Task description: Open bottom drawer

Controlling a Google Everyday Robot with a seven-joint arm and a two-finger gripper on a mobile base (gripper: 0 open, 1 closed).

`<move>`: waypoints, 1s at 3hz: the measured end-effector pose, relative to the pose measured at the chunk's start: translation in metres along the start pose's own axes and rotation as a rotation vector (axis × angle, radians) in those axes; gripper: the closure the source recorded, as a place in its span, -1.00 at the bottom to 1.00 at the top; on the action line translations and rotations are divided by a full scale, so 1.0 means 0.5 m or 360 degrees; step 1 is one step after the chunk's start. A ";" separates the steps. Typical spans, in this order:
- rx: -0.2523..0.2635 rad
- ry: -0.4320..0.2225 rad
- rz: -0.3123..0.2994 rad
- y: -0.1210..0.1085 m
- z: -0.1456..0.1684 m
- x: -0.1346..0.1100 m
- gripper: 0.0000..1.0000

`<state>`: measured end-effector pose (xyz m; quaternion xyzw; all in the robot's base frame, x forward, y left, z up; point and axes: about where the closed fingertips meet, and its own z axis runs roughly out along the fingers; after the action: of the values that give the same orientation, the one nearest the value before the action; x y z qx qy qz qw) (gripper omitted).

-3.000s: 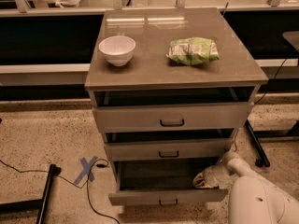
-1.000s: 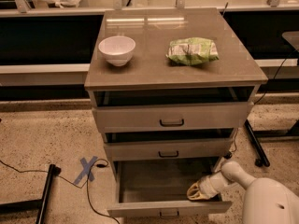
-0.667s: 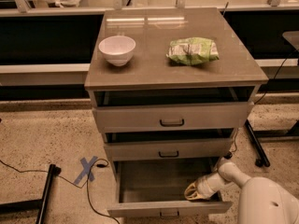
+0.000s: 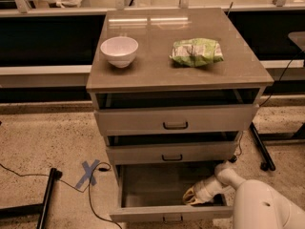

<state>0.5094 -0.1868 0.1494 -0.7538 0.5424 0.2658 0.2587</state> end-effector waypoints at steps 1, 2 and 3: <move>-0.0024 -0.0009 0.0054 -0.006 0.022 -0.001 1.00; -0.0033 -0.0030 0.0168 -0.006 0.031 -0.004 1.00; -0.0059 -0.0031 0.0323 0.018 0.024 0.001 1.00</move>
Offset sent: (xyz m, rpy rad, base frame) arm 0.0050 0.0131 -0.0088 -0.0026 0.1524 -0.1238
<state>0.4995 -0.1814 0.1395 -0.6970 0.6084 0.3079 0.2217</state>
